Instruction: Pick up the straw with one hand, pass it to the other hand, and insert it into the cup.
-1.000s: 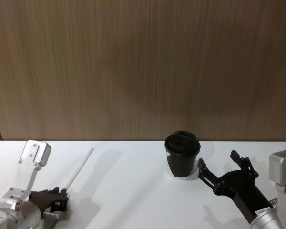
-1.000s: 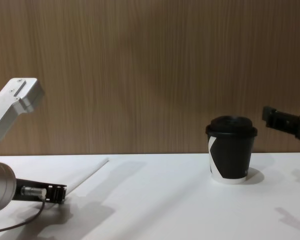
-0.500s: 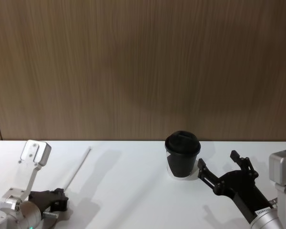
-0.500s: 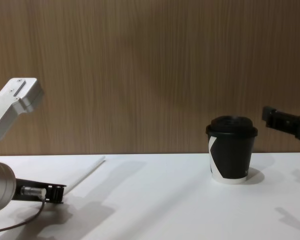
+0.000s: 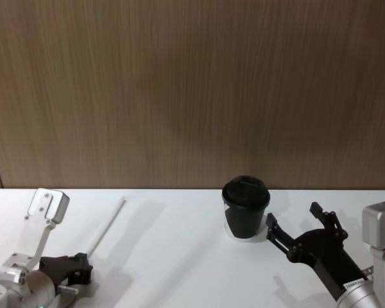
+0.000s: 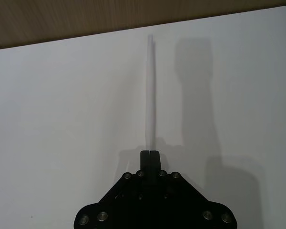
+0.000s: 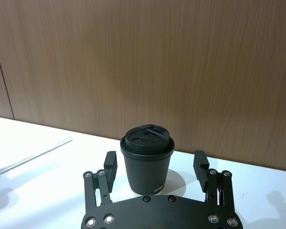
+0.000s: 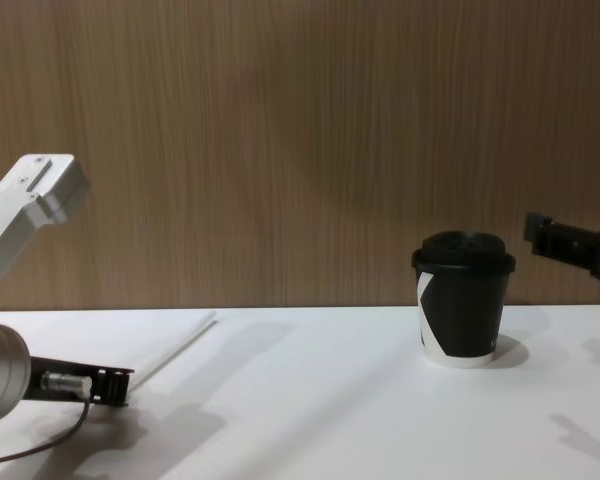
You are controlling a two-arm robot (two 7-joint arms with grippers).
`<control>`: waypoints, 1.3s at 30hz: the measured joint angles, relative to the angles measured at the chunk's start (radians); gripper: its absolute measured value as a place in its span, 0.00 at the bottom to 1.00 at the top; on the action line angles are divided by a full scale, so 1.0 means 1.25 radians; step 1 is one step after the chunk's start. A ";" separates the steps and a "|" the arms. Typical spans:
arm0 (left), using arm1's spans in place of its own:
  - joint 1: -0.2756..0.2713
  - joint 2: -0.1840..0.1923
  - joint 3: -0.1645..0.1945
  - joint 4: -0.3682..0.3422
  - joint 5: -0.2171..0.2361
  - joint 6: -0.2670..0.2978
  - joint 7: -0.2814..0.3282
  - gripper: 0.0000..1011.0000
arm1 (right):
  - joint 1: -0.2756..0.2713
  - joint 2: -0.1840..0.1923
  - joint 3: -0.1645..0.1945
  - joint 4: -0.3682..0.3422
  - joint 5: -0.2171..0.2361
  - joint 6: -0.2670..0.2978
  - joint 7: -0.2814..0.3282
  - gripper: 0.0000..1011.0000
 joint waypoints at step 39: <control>0.067 0.173 -0.057 -0.083 -0.100 -0.302 -0.339 0.00 | 0.000 0.000 0.000 0.000 0.000 0.000 0.000 0.99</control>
